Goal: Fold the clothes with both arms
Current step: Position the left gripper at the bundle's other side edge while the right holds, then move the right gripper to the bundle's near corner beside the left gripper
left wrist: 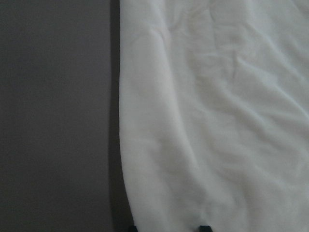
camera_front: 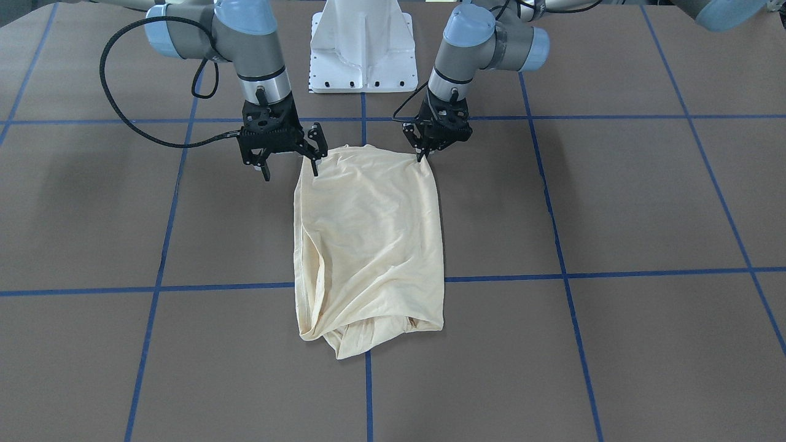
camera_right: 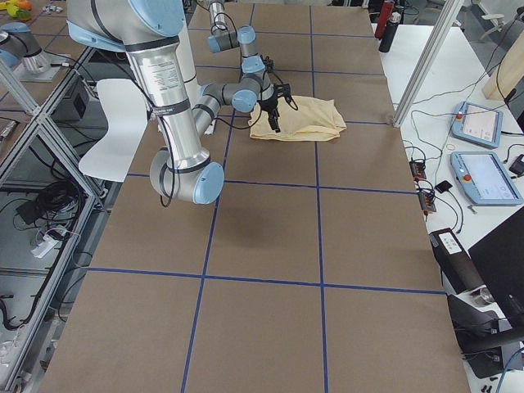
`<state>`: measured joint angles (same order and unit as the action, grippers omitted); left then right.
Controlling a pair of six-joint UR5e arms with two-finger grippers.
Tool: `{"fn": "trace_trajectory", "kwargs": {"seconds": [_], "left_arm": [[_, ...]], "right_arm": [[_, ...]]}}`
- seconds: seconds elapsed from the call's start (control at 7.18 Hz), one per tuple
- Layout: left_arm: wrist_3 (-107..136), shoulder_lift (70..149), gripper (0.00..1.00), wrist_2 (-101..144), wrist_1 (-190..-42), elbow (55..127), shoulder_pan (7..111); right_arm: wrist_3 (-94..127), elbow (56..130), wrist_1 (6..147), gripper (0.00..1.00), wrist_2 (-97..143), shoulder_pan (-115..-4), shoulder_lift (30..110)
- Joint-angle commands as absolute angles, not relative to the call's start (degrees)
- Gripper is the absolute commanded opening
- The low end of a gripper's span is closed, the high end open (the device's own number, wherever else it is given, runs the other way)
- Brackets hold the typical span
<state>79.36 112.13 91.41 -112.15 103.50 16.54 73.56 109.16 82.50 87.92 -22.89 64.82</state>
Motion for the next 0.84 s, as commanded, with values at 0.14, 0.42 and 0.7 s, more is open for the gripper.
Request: {"fn": "trace_trajectory", "kwargs": {"seconds": [0.14, 0.42, 0.7], "left_arm": [[79.5, 112.1, 0.0, 91.4, -112.1, 103.8, 16.5], [79.5, 112.1, 0.0, 91.4, -112.1, 103.8, 16.5], [79.5, 112.1, 0.0, 91.4, -112.1, 103.9, 16.5]], "right_arm": [[90.5, 108.3, 80.0, 0.95, 79.7, -14.1, 64.7], [100.5, 107.8, 80.0, 0.94, 73.9, -10.0, 64.8], [101.1, 105.9, 80.0, 0.87, 73.4, -9.8, 64.3]]}}
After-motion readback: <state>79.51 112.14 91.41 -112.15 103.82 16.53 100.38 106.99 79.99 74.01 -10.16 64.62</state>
